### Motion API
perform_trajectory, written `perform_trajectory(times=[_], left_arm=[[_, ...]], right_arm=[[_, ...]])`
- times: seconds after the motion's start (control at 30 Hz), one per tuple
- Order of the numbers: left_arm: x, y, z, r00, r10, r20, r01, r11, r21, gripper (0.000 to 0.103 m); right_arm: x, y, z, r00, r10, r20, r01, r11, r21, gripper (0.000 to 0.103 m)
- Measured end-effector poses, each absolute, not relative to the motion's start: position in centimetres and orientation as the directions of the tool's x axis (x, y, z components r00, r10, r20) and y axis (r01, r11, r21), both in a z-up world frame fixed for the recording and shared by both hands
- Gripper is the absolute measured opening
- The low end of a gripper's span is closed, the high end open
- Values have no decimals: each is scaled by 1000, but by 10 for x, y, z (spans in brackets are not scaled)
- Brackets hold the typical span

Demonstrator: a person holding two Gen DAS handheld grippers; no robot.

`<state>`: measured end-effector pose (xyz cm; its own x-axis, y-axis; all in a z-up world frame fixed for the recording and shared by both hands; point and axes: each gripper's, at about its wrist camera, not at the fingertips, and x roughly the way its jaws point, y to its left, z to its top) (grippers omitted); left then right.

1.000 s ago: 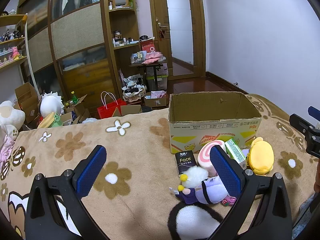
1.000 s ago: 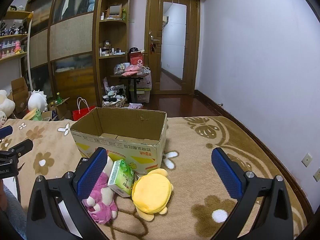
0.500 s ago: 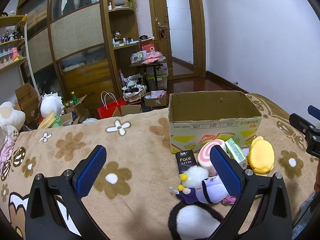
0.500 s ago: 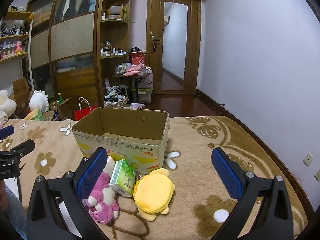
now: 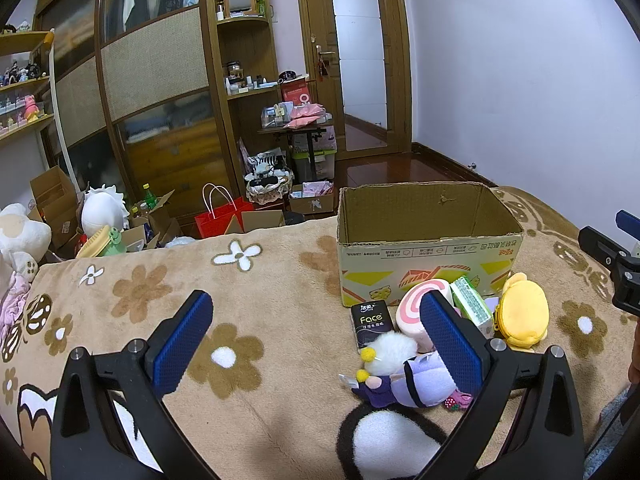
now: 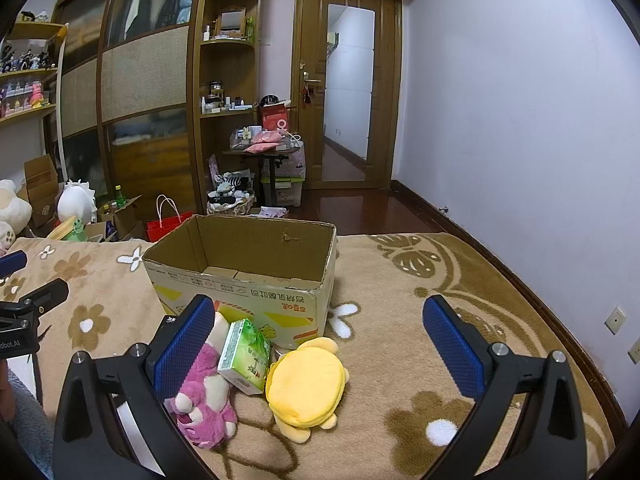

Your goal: Organize soft objects

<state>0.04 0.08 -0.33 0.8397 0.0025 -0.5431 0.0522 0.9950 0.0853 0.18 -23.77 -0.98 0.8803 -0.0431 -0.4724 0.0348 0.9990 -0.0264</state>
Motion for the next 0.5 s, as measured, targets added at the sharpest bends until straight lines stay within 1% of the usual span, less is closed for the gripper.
perform_trajectory(times=[0.5], left_arm=[[0,1,-3,840,2,-543,54,995,87,102]], right_arm=[[0,-239,-11,880,-44,-472,36,999,-28,103]])
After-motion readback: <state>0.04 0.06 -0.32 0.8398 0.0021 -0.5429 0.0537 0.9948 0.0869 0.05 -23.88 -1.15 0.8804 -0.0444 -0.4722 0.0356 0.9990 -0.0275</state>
